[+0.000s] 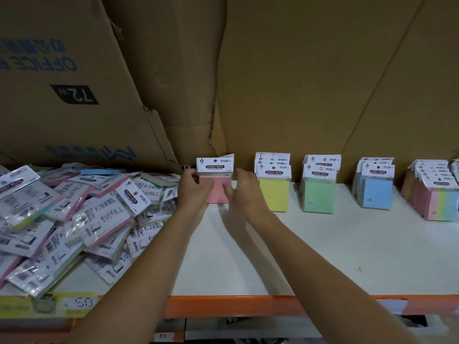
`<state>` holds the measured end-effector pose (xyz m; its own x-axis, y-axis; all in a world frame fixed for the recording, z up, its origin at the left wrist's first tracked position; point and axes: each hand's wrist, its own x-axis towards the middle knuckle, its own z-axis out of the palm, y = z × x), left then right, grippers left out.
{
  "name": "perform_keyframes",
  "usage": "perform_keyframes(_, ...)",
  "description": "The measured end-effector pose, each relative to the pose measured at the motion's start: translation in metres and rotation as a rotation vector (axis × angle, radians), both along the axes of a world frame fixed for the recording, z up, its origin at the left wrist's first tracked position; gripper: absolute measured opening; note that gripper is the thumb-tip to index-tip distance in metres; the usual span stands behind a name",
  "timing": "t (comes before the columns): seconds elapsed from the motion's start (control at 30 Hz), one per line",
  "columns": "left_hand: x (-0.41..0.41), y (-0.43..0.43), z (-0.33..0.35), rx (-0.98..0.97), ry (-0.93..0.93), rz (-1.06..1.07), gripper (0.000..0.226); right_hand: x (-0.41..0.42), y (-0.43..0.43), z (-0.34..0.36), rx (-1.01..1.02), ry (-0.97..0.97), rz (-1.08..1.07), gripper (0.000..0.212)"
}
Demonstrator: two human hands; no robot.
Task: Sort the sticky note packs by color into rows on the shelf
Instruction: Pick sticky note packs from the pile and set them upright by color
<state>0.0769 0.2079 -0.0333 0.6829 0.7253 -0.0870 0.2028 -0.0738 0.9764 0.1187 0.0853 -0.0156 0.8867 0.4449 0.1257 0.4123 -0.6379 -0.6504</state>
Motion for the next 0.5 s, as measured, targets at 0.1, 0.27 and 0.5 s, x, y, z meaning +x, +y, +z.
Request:
perform_keyframes(0.1, -0.001, 0.006, 0.006, -0.071, -0.046, -0.054, 0.034, 0.015, 0.015, -0.005, 0.05, 0.162, -0.041, 0.038)
perform_keyframes(0.27, -0.009, 0.01, -0.002, 0.061, -0.09, -0.154, 0.054, 0.008, 0.008, -0.023, 0.247, 0.123, -0.046, 0.045)
perform_keyframes(0.5, -0.005, 0.009, -0.007, 0.136, -0.07, -0.099, 0.061, 0.009, 0.014, -0.023, 0.227, 0.089, -0.079, 0.05)
